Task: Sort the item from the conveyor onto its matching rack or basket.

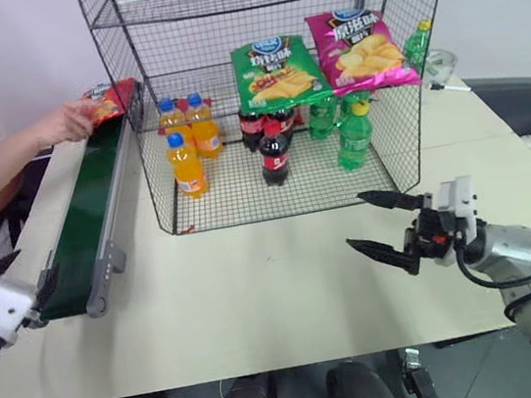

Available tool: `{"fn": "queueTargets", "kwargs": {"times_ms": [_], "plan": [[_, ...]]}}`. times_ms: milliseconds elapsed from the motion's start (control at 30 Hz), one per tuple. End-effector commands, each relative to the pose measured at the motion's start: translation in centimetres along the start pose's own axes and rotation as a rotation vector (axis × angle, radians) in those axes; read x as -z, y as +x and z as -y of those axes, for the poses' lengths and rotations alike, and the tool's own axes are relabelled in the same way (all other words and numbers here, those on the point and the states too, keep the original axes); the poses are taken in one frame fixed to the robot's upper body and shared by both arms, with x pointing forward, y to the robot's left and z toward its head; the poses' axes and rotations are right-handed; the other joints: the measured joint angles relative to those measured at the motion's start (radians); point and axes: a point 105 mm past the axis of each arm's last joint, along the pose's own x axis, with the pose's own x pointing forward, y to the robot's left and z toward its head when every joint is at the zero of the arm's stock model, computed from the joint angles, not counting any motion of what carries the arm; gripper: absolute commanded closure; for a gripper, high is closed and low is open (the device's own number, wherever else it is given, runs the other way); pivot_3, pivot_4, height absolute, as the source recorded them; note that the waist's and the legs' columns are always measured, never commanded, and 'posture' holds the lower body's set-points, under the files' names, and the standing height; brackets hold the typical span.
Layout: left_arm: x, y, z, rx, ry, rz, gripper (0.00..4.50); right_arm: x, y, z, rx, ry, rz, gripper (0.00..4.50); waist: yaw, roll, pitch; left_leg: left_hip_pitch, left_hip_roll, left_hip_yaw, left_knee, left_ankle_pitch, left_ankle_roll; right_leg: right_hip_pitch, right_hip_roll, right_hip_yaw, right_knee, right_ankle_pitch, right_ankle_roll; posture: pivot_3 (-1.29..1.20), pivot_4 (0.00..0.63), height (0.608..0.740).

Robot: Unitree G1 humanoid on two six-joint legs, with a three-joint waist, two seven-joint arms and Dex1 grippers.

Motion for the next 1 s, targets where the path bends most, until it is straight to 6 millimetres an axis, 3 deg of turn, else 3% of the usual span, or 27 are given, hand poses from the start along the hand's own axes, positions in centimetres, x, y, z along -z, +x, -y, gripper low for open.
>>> {"fn": "queueTargets", "kwargs": {"times_ms": [33,267,400,633,1000], "plan": [[-0.8,-0.9,-0.6,-0.048,0.101,0.036,1.41,-1.5,0.8,-0.6,-0.036,-0.024,0.048,0.0,0.001,0.0,0.0,0.0,0.0,0.0,0.0,0.0,0.0,0.0,0.0,0.0,0.0,0.0,0.0,0.0,0.15,0.74],[0.5,-3.4,1.1,-0.008,0.21,0.0,1.41,-0.6,2.2,-3.0,-0.155,0.01,0.04,0.0,0.002,-0.001,0.0,0.0,0.0,0.0,0.0,0.0,0.0,0.0,0.0,0.0,0.0,0.0,0.0,0.0,0.15,0.74],[0.8,-4.6,1.4,0.018,0.341,-0.011,1.41,-0.6,2.5,-2.5,-0.137,0.009,0.052,0.0,0.001,-0.001,0.0,0.0,0.0,0.0,-0.001,0.0,0.0,-0.001,0.0,0.0,0.0,0.0,0.0,0.0,0.15,0.74],[2.9,-6.9,2.8,0.052,0.432,-0.093,1.41,-0.4,2.3,-2.0,-0.133,0.001,0.046,0.0,0.002,-0.001,-0.001,0.0,0.0,0.0,-0.001,0.0,0.0,-0.001,0.0,-0.001,0.0,0.0,0.0,0.0,0.15,0.74],[3.6,-6.1,4.0,-0.02,0.49,-0.101,1.41,-0.5,2.8,-1.8,-0.134,-0.009,0.053,0.0,0.001,-0.002,-0.001,0.001,0.0,0.0,-0.001,0.0,0.0,0.0,0.0,-0.001,0.0,0.0,0.001,0.0,0.15,0.74]]}}
